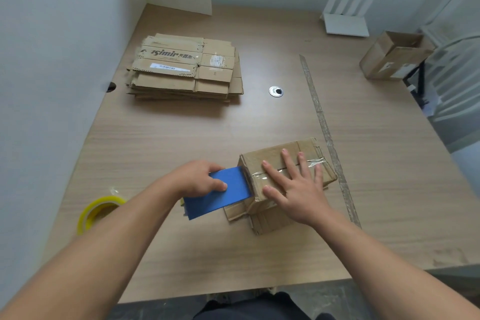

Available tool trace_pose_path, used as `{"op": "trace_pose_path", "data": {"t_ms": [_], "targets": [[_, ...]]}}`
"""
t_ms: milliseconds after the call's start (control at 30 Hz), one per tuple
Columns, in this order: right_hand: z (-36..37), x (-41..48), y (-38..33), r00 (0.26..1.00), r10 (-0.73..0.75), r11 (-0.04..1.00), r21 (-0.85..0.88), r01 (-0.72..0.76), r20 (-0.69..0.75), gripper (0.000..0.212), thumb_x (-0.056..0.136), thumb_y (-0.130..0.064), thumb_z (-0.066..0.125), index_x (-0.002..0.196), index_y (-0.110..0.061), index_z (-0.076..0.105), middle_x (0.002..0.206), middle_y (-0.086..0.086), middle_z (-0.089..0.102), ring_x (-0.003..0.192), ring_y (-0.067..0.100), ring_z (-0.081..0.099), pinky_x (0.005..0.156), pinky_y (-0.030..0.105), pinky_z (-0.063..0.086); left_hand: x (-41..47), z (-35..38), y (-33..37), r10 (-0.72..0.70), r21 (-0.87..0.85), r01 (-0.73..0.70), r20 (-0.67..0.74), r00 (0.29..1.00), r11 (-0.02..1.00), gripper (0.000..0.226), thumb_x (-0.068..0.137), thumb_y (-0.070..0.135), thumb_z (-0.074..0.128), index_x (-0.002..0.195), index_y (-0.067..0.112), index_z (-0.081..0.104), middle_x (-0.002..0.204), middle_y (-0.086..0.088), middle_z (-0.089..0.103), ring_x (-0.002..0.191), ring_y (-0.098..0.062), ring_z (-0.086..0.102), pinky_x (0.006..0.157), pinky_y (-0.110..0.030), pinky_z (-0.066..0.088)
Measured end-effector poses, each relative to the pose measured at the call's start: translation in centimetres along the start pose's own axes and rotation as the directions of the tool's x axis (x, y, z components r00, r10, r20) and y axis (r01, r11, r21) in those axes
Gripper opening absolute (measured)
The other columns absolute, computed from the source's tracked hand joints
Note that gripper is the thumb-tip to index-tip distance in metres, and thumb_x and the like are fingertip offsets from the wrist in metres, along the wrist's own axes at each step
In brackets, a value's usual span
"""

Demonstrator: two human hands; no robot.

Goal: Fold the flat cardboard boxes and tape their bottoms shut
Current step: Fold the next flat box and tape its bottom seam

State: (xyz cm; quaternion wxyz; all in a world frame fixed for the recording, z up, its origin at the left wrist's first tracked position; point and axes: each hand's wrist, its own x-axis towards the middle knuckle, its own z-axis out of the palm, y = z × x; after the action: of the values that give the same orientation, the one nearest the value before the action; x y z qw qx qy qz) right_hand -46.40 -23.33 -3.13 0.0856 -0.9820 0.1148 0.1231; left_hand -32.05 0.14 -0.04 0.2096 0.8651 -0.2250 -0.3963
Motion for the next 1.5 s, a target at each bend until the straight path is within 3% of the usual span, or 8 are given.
{"op": "trace_pose_path", "data": {"t_ms": [433, 600, 700, 833, 1000, 1167, 1333, 1500], "targets": [[-0.5, 0.4, -4.6, 0.995, 0.101, 0.992, 0.078, -0.099, -0.018, 0.071, 0.083, -0.080, 0.042, 0.141, -0.042, 0.027, 0.166, 0.011, -0.008, 0.150, 0.041, -0.011, 0.117, 0.059, -0.007, -1.0, 4.0, 3.2, -0.118, 0.211, 0.184, -0.288, 0.950, 0.960, 0.016, 0.083, 0.037, 0.053, 0.094, 0.027, 0.059, 0.095, 0.003, 0.065, 0.088, -0.024, 0.061, 0.065, -0.030, 0.041], [-0.7, 0.3, -3.5, 0.998, 0.045, 0.999, -0.002, -0.045, -0.043, 0.064, 0.094, -0.064, 0.044, 0.149, -0.046, 0.017, 0.166, -0.002, 0.000, 0.152, 0.031, -0.005, 0.114, 0.065, 0.004, -2.6, 3.6, -1.7, -0.030, 0.156, 0.082, -0.315, 0.949, 0.984, 0.041, 0.088, 0.047, 0.052, 0.128, 0.047, 0.049, 0.108, 0.011, 0.065, 0.094, -0.020, 0.059, 0.076, -0.035, 0.052], [-0.7, -0.2, -2.5, 0.999, -0.002, 1.000, -0.017, 0.001, -0.038, 0.062, 0.098, -0.052, 0.046, 0.151, -0.051, 0.014, 0.166, -0.007, 0.002, 0.151, 0.028, -0.001, 0.118, 0.057, 0.013, -3.2, 3.4, -3.9, -0.008, 0.143, 0.063, -0.358, 0.934, 0.988, 0.058, 0.090, 0.050, 0.054, 0.144, 0.051, 0.035, 0.120, 0.010, 0.065, 0.101, -0.019, 0.059, 0.082, -0.035, 0.051], [-0.7, -0.4, -2.4, 0.997, -0.059, 0.998, 0.005, 0.059, -0.056, 0.063, 0.097, -0.046, 0.049, 0.152, -0.048, 0.018, 0.167, -0.003, 0.004, 0.152, 0.028, 0.000, 0.119, 0.046, 0.015, -4.1, 3.1, -5.4, 0.030, 0.067, -0.006, -0.367, 0.930, 0.998, 0.062, 0.090, 0.048, 0.061, 0.145, 0.052, 0.033, 0.122, 0.010, 0.065, 0.099, -0.019, 0.060, 0.084, -0.035, 0.050], [0.1, -0.1, -4.3, 0.994, 0.009, 0.998, 0.062, -0.003, -0.109, 0.080, 0.080, -0.074, 0.058, 0.145, -0.040, 0.027, 0.165, 0.002, 0.006, 0.151, 0.034, -0.005, 0.120, 0.052, 0.013, -4.3, 2.7, -5.7, 0.044, 0.012, -0.043, -0.415, 0.909, 0.999, 0.062, 0.090, 0.044, 0.065, 0.145, 0.051, 0.036, 0.123, 0.010, 0.065, 0.099, -0.021, 0.061, 0.086, -0.035, 0.050], [0.9, 0.2, -4.4, 0.993, 0.032, 0.982, 0.189, -0.010, -0.113, 0.081, 0.076, -0.079, 0.055, 0.143, -0.040, 0.032, 0.164, -0.001, 0.004, 0.151, 0.030, -0.013, 0.119, 0.051, 0.015, -4.2, 2.3, -6.1, 0.055, 0.000, -0.061, -0.454, 0.889, 0.998, 0.062, 0.090, 0.042, 0.066, 0.145, 0.049, 0.037, 0.123, 0.011, 0.066, 0.099, -0.021, 0.062, 0.084, -0.033, 0.048], [0.7, 0.5, -3.3, 0.978, 0.044, 0.959, 0.282, 0.015, -0.202, 0.053, 0.086, -0.067, 0.056, 0.134, -0.045, 0.048, 0.158, -0.007, 0.024, 0.150, 0.021, 0.001, 0.117, 0.044, 0.018, -3.7, 2.2, -6.4, 0.065, -0.016, -0.083, -0.478, 0.876, 0.996, 0.062, 0.091, 0.041, 0.065, 0.146, 0.048, 0.038, 0.123, 0.010, 0.066, 0.098, -0.022, 0.061, 0.081, -0.032, 0.047], [1.3, 0.5, -4.1, 0.953, 0.036, 0.981, 0.191, 0.023, -0.300, 0.045, 0.083, -0.045, 0.073, 0.124, -0.030, 0.060, 0.148, 0.005, 0.040, 0.144, 0.035, 0.020, 0.110, 0.051, 0.031, -3.6, 2.5, -6.2, 0.084, -0.011, -0.104, -0.505, 0.859, 0.995, 0.061, 0.091, 0.042, 0.065, 0.146, 0.049, 0.038, 0.122, 0.011, 0.066, 0.098, -0.021, 0.060, 0.081, -0.032, 0.046]]}}
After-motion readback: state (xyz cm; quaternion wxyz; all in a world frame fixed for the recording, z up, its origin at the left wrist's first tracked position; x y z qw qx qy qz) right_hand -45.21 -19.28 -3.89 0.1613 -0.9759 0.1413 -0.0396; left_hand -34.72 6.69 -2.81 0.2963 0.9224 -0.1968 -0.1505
